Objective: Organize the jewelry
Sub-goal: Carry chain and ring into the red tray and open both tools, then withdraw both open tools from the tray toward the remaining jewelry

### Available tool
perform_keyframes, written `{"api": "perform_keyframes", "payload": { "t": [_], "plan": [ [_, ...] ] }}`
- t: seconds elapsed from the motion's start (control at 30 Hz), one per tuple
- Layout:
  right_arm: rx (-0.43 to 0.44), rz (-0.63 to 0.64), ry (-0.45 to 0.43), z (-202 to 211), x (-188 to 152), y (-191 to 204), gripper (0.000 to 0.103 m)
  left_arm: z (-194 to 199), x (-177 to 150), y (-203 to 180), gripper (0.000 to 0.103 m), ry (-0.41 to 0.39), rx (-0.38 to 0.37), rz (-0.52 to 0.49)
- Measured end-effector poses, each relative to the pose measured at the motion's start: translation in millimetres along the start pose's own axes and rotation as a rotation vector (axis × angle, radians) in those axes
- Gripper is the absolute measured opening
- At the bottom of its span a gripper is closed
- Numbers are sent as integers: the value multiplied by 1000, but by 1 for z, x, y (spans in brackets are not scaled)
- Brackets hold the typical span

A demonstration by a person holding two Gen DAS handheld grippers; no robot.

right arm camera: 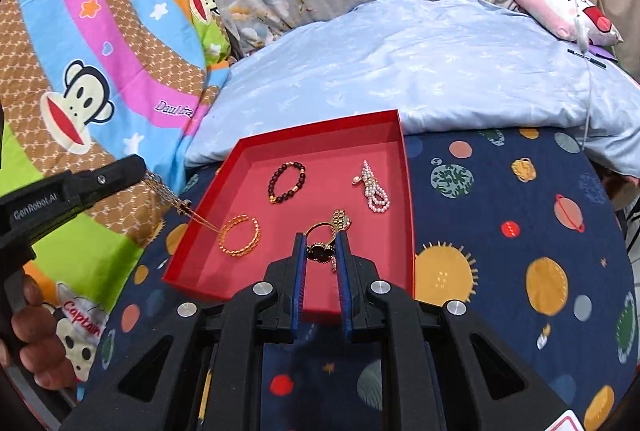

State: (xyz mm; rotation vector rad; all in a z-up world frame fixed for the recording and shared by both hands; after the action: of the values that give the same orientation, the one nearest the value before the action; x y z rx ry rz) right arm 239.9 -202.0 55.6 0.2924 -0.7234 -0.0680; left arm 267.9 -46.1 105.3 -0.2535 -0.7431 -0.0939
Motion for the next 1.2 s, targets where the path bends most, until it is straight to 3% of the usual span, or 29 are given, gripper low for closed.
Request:
{"api": "perform_keyframes", "payload": {
  "t": [0.33, 0.37, 0.4, 0.47, 0.63, 0.8, 1.2],
  "plan": [
    [-20, -6, 25, -28, 0, -7, 16, -42, -11, 15, 5, 51, 47, 24],
    [-23, -8, 21, -27, 0, -7, 17, -42, -11, 16, 17, 48, 48, 25],
    [-24, -11, 18, -25, 0, -8, 18, -42, -12, 16, 34, 48, 55, 27],
    [-16, -20, 10, -18, -2, -8, 18, -36, -13, 19, 49, 28, 75, 37],
    [-4, -39, -16, 8, -14, -8, 22, -16, -22, 22, 49, 14, 79, 49],
    [11, -54, -19, 40, -49, -3, 25, 12, -48, 28, 49, 15, 86, 62],
    [0, -70, 57, 87, -142, 1, 25, 69, -150, 52, 49, 106, 113, 88]
  ]
}}
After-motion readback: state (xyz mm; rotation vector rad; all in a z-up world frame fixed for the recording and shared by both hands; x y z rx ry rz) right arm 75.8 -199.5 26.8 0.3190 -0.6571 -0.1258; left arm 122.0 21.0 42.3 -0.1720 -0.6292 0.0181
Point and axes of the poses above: each gripper's, at about its wrist camera, not at the fingertips, and z roughly against the way its jaws point, y to its left, x to its top, the point moved 6 cm from there along -z, roughly the way its jaws point, and after that the axes turned 5 degrees about y, right-handed, at the moved point
